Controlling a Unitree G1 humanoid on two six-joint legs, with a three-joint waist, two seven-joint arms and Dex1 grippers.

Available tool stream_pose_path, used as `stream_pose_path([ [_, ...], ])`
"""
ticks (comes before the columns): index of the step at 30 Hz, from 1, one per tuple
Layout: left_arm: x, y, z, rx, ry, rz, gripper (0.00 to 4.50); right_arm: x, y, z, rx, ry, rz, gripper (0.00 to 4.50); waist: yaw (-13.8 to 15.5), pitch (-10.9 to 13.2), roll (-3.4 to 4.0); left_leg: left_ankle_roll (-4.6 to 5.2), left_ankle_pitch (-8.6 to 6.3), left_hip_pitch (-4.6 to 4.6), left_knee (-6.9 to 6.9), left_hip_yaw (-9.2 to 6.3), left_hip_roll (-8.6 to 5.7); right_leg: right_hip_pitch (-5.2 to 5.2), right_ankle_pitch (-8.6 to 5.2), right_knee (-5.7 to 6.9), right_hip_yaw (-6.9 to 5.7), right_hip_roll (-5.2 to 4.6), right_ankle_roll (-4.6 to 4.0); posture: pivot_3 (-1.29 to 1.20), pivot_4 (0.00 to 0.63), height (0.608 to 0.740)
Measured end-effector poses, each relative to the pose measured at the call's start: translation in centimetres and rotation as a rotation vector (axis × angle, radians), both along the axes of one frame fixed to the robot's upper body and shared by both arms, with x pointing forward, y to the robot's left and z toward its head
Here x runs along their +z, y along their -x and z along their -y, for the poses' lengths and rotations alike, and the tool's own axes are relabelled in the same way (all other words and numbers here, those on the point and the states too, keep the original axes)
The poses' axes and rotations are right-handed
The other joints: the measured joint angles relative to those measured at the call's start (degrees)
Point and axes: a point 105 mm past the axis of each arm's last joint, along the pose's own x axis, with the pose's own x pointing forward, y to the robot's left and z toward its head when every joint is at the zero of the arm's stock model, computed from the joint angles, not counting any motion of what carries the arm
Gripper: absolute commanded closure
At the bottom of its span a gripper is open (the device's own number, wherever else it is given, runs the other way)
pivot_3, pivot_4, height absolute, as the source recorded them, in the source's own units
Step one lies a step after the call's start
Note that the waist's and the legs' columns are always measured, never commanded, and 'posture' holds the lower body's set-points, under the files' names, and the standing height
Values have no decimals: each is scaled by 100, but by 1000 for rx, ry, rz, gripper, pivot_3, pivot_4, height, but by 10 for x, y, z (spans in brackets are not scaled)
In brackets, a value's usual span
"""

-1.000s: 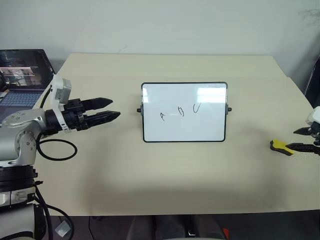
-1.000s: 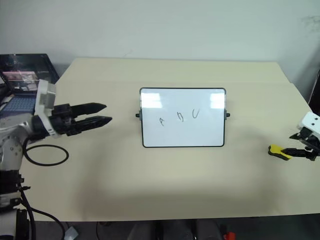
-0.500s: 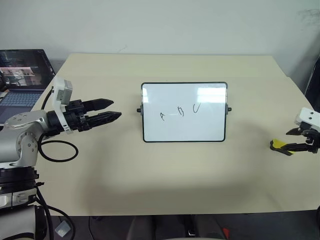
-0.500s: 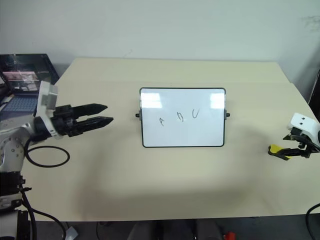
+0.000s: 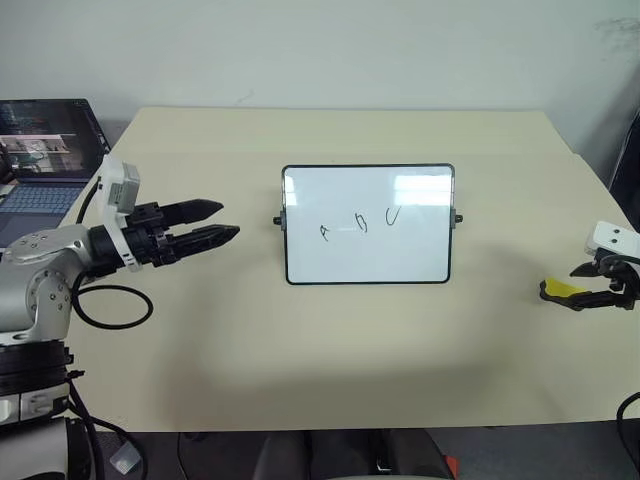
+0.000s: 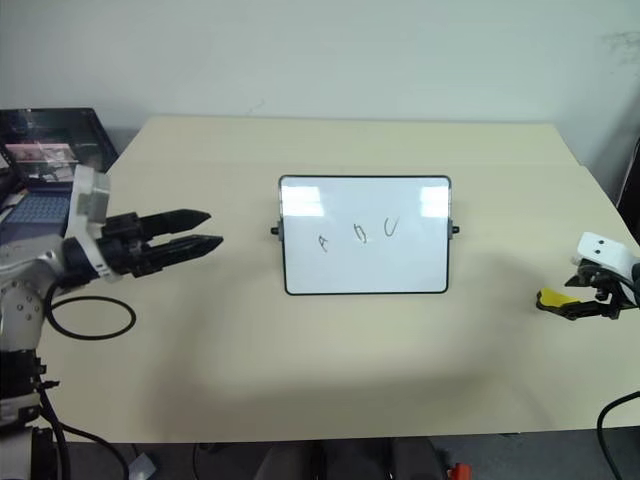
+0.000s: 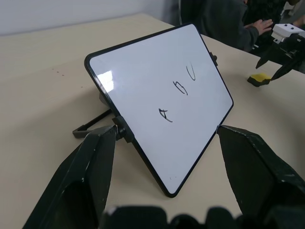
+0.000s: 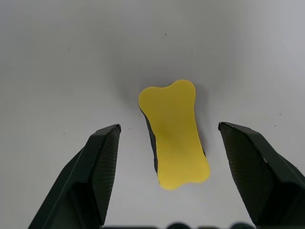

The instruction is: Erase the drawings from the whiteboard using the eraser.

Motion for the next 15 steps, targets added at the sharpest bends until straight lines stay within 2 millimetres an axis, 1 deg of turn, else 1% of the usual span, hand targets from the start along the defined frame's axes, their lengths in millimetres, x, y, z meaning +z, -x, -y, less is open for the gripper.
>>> stream_pose_path([
  [4,0,0,0,4,-2,2,867,-9,2,-1,4,-3,-32,903,-1,0,0,0,0,1,0,1,0,0,0,1,2,0,0,0,150,740],
  [10,1,0,0,13,-9,9,867,-13,2,-2,4,-6,-44,903,-1,0,0,0,0,1,0,-1,0,0,0,2,2,0,-1,0,150,740],
  [11,1,0,1,11,-12,11,867,-14,2,-2,2,-4,-48,1279,-2,0,0,0,0,1,0,0,0,0,1,2,2,0,-1,0,150,740],
  [12,1,1,2,7,-14,13,867,-14,1,-2,1,0,-49,1471,-1,0,0,0,0,2,0,0,0,0,0,2,2,0,-1,0,150,740],
  [15,2,2,1,10,-13,17,867,-13,0,-1,3,17,-49,2556,-2,0,0,0,0,3,0,-1,0,0,0,3,2,0,-1,0,150,740],
])
